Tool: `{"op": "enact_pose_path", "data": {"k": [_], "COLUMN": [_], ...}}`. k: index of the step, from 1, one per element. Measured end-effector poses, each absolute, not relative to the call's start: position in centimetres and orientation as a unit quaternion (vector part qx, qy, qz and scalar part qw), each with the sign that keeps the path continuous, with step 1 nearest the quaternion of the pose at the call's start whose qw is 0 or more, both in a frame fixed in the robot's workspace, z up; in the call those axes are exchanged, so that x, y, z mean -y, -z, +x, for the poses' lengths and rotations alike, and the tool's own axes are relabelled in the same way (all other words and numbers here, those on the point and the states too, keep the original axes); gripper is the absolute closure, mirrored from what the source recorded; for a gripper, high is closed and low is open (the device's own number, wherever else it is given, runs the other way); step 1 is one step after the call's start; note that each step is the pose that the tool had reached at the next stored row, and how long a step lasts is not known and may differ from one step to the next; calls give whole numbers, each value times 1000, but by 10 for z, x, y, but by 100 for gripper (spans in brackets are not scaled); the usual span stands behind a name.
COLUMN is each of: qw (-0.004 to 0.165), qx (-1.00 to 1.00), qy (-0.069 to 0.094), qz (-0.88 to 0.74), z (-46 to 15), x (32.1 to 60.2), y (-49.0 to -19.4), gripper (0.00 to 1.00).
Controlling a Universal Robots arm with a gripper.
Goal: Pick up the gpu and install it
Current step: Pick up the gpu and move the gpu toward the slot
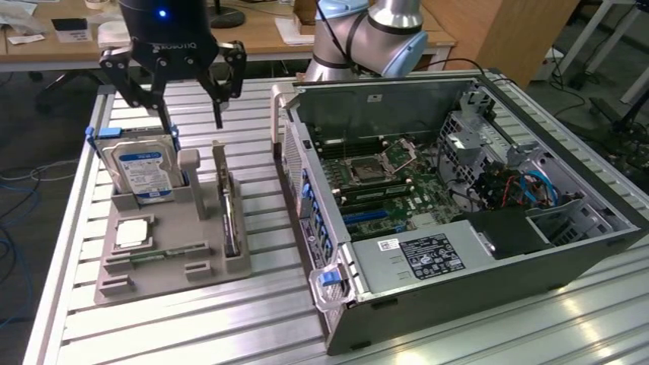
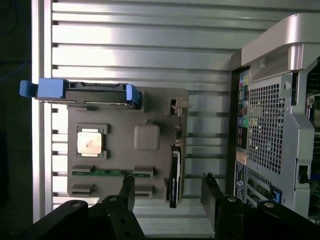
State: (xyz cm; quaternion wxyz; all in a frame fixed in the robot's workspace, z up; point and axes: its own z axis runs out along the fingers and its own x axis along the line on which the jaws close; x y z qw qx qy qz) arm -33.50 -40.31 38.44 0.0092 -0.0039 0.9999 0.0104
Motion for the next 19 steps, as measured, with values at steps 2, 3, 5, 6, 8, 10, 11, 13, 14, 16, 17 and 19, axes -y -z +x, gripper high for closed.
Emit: {"op": "enact_pose_path", "data": {"k": [2, 3, 5, 6, 8, 10, 11, 13, 14, 16, 17, 19], "qw": [9, 9, 9, 9, 10, 11, 11, 11, 11, 11, 11, 11], "qx": [-1000, -1000, -1000, -1000, -1000, -1000, -1000, -1000, -1000, -1000, -1000, -1000], "qy": [4, 7, 11, 13, 16, 17, 18, 19, 19, 19, 19, 19], "qz": [-4, -4, -4, -4, -4, -4, -4, 2, 5, 7, 7, 7], "z": [-334, -333, -333, -333, -332, -333, -333, -333, -333, -333, -333, -333], "x": [403, 403, 403, 403, 403, 403, 403, 403, 403, 403, 403, 404], "y": [-384, -384, -383, -383, -381, -378, -377, -373, -372, -369, -368, -366], "gripper": [35, 35, 35, 35, 35, 35, 35, 35, 35, 35, 35, 35]}}
